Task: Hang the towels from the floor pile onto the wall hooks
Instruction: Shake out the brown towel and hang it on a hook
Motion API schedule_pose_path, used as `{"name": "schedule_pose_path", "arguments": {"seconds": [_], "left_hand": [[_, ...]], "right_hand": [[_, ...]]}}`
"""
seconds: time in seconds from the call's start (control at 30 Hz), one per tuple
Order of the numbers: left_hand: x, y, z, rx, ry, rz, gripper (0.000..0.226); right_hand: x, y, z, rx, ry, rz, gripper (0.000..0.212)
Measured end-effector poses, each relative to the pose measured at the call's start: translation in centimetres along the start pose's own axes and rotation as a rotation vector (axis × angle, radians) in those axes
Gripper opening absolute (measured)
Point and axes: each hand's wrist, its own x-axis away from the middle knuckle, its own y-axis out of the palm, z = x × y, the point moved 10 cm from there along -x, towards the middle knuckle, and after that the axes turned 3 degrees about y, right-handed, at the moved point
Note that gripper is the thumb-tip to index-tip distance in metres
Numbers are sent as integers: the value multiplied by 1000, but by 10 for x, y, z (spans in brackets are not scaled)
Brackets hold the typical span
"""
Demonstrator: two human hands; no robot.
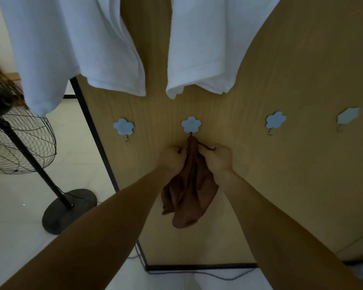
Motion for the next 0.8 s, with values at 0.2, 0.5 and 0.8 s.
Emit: {"name": "schedule_pose_path", "arguments": {"seconds": [0.2, 0.5, 0.8], "left_hand": [[12, 9, -30, -236, -6, -210, 39], [36, -2, -72, -491, 108, 23, 43], [47, -17, 18, -150, 359, 211, 52]], "right_hand": [[9, 3, -11, 538, -123, -9, 23], [22, -23, 28, 714, -270, 93, 29], [45, 31, -20, 376, -617, -70, 55]]}}
